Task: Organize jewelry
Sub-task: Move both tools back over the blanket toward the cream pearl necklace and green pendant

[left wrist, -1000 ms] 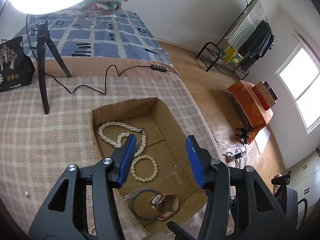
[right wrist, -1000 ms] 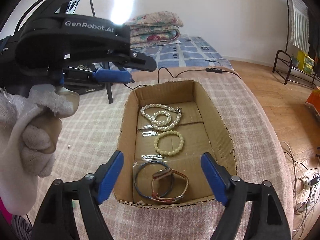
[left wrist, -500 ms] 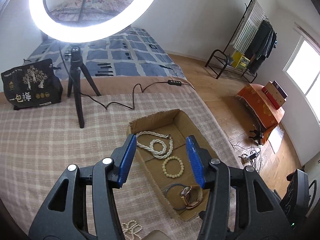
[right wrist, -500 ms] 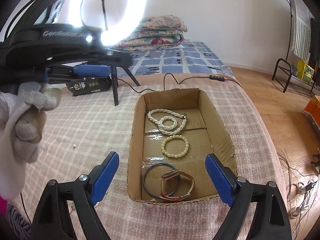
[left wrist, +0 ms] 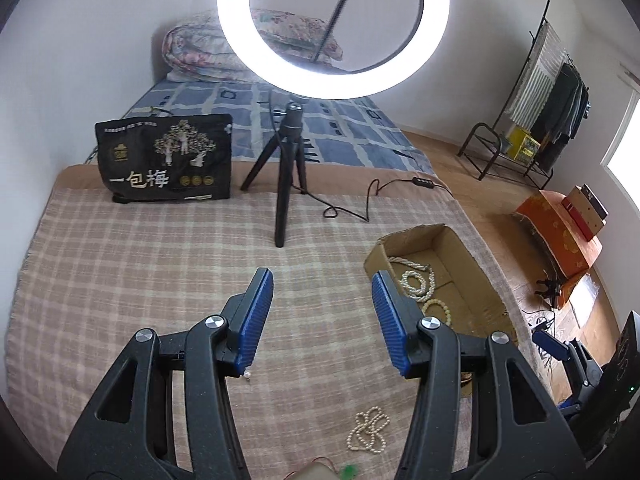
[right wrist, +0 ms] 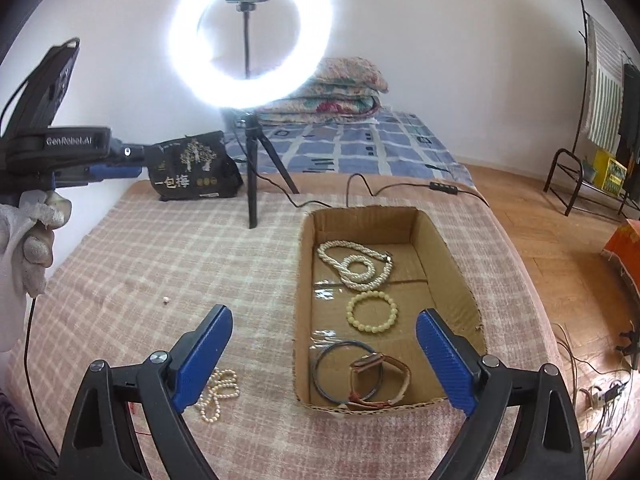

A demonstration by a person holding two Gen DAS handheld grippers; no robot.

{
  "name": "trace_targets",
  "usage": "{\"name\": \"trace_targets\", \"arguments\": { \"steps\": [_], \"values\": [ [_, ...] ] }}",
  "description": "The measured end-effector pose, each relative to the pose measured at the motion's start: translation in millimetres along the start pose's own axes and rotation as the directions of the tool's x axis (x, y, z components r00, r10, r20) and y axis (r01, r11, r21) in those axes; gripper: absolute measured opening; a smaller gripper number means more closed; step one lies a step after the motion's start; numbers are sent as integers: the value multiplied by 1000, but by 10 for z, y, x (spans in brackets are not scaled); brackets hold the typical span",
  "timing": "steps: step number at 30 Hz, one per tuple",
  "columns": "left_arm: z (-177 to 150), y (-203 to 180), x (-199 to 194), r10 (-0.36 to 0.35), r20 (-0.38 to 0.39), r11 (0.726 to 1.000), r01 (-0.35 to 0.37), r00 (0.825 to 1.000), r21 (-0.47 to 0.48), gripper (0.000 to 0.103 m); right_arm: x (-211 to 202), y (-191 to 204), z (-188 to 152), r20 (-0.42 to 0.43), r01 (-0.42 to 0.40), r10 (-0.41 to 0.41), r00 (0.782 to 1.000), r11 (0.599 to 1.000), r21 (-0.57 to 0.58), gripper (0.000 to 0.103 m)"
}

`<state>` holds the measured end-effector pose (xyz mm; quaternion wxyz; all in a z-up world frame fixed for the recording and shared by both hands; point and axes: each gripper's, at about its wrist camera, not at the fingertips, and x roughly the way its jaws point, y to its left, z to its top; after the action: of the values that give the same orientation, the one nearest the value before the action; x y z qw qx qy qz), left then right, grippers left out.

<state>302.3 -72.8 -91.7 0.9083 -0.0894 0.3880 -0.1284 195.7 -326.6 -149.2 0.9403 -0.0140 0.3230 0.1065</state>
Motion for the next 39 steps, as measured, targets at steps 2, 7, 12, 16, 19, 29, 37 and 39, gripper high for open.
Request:
{"name": "trace_targets", "arguments": {
  "steps": [2,7,12,16,19,29,37,39],
  "values": [
    [-43,154,-59,17,-1,1000,-17,1000,-12,52,-19,75,1,10,-16,16,1000,1000,-18,95],
    [-176,509,-168,44,-18,998,-45,999,-40,52,-9,290,-22,0,-70,70,998,996,-64,95],
    [-313,778,-236,66,-43,996,-68,997,-52,52,61,487,-133,-50,-124,120,992,987,-104,94],
    [-418,949,-239,90,-60,994,-93,994,-54,52,151,611,-235,-102,-154,142,985,980,-123,92],
    [-468,1054,-214,97,-76,993,-102,992,-65,52,221,685,-280,-153,-188,167,974,974,-130,88],
    [-635,1126,58,70,-161,994,-82,984,-67,52,421,850,-576,-344,-282,255,904,959,-31,71],
    [-731,959,257,36,-211,998,-44,977,-33,52,525,870,-929,-428,-305,332,841,943,132,50],
    [-753,932,298,32,-221,999,-40,975,-32,52,552,880,-988,-438,-318,367,821,930,184,45]
  ]
}}
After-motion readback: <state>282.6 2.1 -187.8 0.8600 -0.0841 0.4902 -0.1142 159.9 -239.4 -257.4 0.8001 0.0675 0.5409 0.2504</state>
